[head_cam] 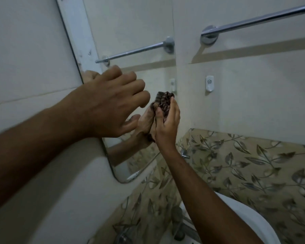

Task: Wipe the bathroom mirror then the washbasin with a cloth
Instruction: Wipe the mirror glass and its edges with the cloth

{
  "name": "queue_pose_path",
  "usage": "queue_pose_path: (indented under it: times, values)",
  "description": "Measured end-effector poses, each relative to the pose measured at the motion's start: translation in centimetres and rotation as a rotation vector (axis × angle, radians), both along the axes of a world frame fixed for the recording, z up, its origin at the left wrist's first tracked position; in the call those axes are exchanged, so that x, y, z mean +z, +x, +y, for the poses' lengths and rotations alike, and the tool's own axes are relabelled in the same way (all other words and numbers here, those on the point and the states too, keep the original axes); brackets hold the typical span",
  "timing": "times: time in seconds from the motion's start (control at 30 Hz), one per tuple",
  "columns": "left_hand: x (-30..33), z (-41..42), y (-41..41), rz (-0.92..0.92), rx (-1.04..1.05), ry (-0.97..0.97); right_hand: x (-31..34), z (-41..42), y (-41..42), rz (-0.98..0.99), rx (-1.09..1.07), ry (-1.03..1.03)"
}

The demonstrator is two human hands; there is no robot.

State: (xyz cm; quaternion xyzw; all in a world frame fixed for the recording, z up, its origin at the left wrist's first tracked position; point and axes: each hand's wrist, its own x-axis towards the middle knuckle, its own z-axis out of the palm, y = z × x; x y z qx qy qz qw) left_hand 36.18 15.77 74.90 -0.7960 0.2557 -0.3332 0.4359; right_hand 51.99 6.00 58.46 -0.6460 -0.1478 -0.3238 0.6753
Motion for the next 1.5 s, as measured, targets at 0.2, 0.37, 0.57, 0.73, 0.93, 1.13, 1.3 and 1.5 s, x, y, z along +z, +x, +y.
queue_pose_path:
  times: [0.2, 0.37, 0.57, 0.73, 0.93, 1.13, 1.3, 1.5]
  values:
    - [-3.0, -0.2, -0.3, 0.076, 0.003, -0.104, -3.5, 0.2, -1.3, 0.111, 0.007, 0.015]
    - [-3.1, -0.1, 0.1, 0.077, 0.062, -0.076, -4.6, 1.7, -5.9, -0.149, 0.04, -0.094]
    - [-3.3, -0.4, 0.1, 0.11, 0.115, -0.169, -1.0, -0.8, 2.5, 0.048, -0.074, 0.007]
    - [-3.6, -0.3, 0.4, 0.123, 0.126, -0.187, -3.8, -2.1, 5.0, 0.276, -0.102, 0.062]
    - [-3.3, -0.7, 0.1, 0.149, 0.124, -0.214, -5.1, 0.5, -0.8, 0.049, -0.052, 0.032]
    - [-3.2, -0.9, -0.2, 0.161, 0.156, -0.242, -1.1, -1.4, 5.0, 0.096, -0.093, 0.057]
    - [-3.3, -0.7, 0.0, 0.146, 0.145, -0.213, -3.8, -1.3, 3.9, 0.204, -0.102, 0.079]
    - [-3.5, -0.7, 0.1, 0.125, 0.161, -0.183, -4.7, 1.7, -5.0, -0.115, 0.006, -0.033]
